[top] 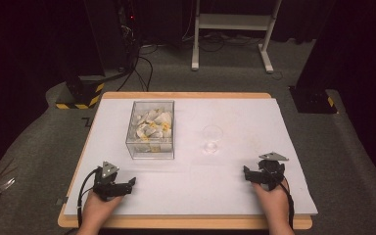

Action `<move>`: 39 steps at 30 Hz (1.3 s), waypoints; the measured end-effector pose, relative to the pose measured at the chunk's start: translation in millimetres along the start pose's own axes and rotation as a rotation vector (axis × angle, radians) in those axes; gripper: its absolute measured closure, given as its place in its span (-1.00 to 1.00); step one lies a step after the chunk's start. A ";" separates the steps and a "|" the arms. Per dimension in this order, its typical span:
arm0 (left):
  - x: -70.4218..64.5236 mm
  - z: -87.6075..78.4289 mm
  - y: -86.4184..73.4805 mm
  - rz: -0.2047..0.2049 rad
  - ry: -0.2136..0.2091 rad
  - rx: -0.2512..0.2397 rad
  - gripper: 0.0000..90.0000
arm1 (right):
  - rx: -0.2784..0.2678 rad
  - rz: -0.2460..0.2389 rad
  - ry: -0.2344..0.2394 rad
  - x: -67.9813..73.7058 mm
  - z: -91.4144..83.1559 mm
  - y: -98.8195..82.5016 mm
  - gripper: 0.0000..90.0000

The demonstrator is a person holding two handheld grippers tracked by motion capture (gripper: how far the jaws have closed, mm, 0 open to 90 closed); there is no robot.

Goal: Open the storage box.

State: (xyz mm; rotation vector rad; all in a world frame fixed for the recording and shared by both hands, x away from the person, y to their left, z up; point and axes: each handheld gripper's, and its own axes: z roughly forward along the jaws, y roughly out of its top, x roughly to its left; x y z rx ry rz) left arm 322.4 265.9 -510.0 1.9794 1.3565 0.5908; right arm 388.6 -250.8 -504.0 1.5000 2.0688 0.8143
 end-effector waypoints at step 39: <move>4.4 -11.7 3.5 0.017 -0.026 -0.047 -0.69 | -0.012 0.021 -0.029 7.1 -6.7 -7.7 -0.81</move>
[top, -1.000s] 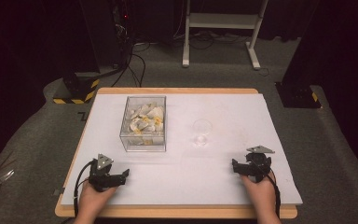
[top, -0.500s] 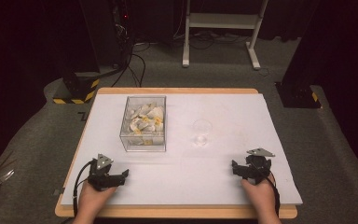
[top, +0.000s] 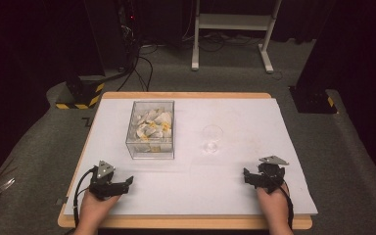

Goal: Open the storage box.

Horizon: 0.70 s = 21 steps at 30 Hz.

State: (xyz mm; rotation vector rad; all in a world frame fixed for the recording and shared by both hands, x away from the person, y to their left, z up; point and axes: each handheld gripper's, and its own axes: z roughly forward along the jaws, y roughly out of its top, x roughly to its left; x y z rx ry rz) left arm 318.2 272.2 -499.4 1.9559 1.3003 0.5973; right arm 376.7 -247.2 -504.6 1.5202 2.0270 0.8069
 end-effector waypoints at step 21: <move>-14.1 -3.7 9.3 0.018 -0.115 -0.064 -0.71 | -0.001 0.000 0.000 0.0 0.0 -0.1 -0.81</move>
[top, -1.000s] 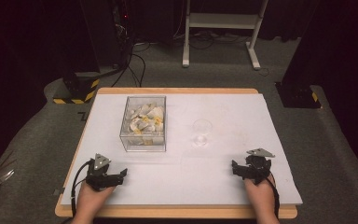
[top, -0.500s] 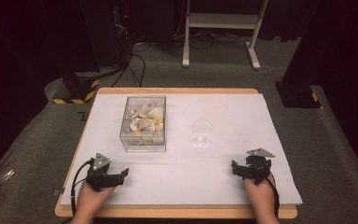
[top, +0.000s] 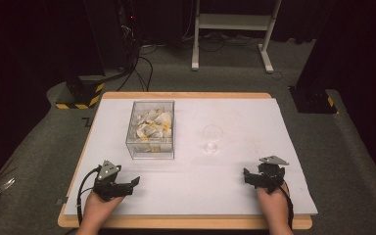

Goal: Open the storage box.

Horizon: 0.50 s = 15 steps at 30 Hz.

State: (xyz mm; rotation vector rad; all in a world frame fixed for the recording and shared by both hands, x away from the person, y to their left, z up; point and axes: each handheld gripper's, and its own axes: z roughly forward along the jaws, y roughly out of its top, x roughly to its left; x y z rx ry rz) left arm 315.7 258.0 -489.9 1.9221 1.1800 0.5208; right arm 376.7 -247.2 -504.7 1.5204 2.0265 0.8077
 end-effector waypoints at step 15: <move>-12.2 4.1 15.6 0.040 -0.005 0.050 -0.80 | -0.001 -0.002 -0.002 0.3 -0.1 0.0 -0.81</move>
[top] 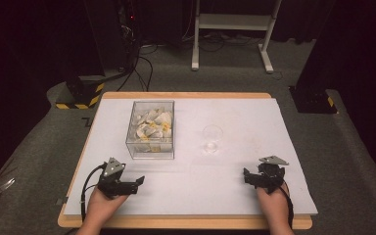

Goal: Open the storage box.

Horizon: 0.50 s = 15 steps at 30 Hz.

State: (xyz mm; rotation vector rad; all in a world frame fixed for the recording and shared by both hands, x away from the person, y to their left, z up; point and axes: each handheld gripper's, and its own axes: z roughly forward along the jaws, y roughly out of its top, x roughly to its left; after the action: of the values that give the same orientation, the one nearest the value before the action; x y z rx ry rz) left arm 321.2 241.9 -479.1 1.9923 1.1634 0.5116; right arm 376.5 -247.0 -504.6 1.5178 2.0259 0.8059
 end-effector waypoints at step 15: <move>-8.4 5.3 20.5 0.014 -0.010 -0.033 -0.70 | 0.000 0.000 0.000 0.0 0.0 0.0 -0.80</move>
State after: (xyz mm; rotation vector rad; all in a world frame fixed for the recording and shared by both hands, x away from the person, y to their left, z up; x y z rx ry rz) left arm 331.8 226.3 -466.3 1.9733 1.1291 0.5246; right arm 376.5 -246.9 -504.6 1.5176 2.0261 0.8058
